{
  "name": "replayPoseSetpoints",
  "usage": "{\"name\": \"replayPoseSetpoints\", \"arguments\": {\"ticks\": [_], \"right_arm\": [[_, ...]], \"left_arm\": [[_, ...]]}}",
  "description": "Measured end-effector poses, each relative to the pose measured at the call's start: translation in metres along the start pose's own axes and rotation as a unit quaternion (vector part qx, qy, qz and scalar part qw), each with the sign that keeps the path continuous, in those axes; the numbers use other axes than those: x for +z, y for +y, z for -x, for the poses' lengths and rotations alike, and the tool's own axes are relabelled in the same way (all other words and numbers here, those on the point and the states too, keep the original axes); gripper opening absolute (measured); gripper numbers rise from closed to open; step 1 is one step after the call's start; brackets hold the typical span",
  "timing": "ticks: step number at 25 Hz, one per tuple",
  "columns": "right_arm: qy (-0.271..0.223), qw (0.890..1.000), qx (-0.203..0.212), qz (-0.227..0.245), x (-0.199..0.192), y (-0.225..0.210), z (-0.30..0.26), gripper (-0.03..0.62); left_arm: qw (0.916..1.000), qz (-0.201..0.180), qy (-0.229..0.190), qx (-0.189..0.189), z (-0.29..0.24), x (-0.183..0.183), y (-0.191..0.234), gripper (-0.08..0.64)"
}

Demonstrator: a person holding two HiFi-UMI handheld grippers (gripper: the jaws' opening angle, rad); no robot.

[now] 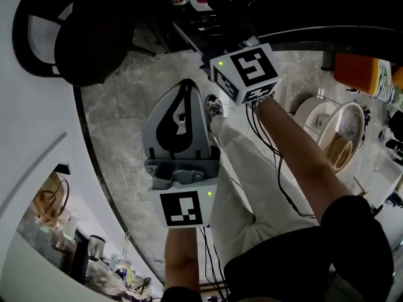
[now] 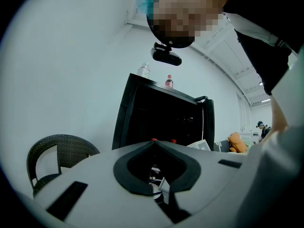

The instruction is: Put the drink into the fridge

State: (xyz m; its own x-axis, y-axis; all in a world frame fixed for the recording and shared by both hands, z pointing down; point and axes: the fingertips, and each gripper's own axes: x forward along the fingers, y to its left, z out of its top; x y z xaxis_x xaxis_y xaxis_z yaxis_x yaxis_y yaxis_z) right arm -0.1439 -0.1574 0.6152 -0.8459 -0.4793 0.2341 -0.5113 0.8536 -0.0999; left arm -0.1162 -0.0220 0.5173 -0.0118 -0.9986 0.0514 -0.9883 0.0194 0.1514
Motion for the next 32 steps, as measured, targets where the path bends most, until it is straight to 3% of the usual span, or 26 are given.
{"name": "replayPoseSetpoints", "arguments": {"ticks": [11,23,32], "right_arm": [[0.003,0.999,-0.037,-0.027,0.005,0.024,0.093,0.032],[0.0,0.996,-0.05,-0.067,0.047,0.059,0.168,0.014],[-0.036,0.996,-0.031,-0.069,0.119,0.085,0.21,0.014]], "left_arm": [[0.9999,0.005,0.011,-0.003,0.033,0.01,-0.007,0.009],[0.9996,0.015,0.021,-0.011,0.053,0.029,-0.025,0.009],[0.9987,0.019,0.01,-0.047,0.067,0.087,-0.063,0.009]]}}
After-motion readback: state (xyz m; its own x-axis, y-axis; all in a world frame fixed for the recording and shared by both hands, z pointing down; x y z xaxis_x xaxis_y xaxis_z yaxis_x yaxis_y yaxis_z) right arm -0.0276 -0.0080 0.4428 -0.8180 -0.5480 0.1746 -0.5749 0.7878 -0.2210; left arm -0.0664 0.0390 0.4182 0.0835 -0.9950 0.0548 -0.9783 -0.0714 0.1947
